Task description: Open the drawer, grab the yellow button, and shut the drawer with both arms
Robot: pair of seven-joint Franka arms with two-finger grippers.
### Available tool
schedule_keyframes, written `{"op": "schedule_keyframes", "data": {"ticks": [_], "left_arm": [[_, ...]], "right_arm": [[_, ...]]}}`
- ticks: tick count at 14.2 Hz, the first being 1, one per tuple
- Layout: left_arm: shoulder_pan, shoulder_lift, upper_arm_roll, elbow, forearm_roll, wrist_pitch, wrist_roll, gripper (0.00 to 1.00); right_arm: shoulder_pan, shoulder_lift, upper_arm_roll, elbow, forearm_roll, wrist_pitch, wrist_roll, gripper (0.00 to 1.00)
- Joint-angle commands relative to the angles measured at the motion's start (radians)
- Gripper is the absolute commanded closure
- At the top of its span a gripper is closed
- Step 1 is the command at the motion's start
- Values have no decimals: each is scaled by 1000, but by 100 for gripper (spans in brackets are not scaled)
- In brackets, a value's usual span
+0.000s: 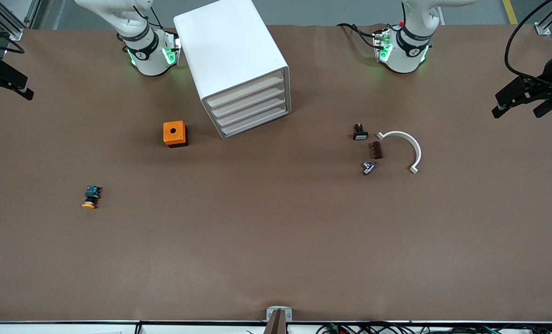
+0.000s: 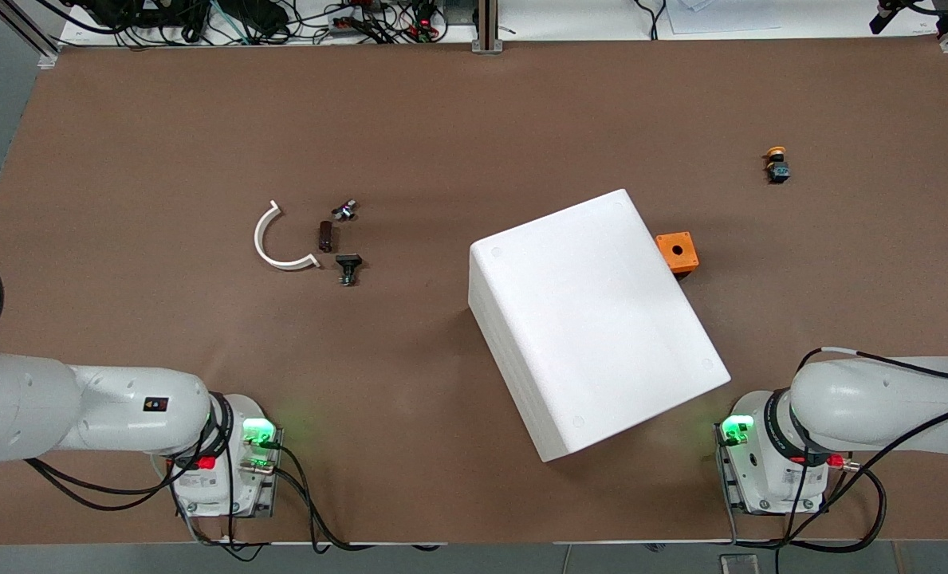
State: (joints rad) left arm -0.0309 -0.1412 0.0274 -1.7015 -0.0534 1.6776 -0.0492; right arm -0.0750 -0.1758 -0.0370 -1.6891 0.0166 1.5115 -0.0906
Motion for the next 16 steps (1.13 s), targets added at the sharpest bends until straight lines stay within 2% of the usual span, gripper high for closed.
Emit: {"op": "schedule_keyframes", "data": {"ticks": [1,4,16], "left_arm": [[9,-38,-4,-33,35,-10,-12,0],[9,-80,-32,-87,69,37,-17,0],[9,-54,-29,-43,64,-10,-6,0]], "right_arm": [[-11,-22,14,-17,6,-8,-3,0],[-8,-22,17,-17,6,-10,0,0],[12,-24,22,-17,6,-10,2,0]]}}
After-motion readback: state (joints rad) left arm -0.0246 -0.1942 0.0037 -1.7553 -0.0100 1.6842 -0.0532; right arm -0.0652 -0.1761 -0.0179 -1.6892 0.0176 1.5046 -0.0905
